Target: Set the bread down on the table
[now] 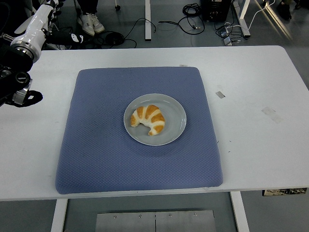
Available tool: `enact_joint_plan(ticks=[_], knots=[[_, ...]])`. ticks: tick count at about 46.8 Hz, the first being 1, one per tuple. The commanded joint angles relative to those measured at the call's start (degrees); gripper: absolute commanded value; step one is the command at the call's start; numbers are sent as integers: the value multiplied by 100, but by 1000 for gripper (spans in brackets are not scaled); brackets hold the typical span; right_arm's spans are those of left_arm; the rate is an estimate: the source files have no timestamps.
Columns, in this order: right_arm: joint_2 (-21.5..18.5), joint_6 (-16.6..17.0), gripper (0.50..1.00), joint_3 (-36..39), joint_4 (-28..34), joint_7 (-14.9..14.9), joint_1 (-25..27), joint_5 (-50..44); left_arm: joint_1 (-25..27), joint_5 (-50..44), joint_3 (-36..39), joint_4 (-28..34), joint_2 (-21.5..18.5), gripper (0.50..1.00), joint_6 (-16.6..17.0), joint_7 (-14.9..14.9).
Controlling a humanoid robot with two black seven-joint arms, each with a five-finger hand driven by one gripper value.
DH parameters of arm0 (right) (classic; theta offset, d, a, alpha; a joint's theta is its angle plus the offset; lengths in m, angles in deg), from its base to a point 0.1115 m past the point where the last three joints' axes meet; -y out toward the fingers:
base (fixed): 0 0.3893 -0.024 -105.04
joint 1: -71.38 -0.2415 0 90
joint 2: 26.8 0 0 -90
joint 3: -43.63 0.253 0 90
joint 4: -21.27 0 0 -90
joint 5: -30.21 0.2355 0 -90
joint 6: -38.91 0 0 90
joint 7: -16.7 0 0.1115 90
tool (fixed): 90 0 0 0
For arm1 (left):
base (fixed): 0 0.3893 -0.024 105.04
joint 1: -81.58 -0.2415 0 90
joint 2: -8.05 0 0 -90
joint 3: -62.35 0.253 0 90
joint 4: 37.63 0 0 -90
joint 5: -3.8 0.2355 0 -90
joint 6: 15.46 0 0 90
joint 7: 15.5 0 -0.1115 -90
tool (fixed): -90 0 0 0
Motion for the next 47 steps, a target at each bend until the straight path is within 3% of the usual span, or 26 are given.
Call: enact_joint_plan(ticks=[1,11,22,38,47], knots=[[0,1,1000,0,0,0,1,0,164,223,361,109,24,983,81,9],[0,1,1000,0,0,0,1,0,279,1058,819,241,446,981,81,291],[0,1,1000,0,0,0,1,0,270,1840,1188,469,561,980,81,405],[0,1,1000,0,0,9,1,0,270,2394,1566,786,675,978,79,423],[0,1,1000,0,0,0,1,0,270,2500,1768,953,728,978,-114,423]])
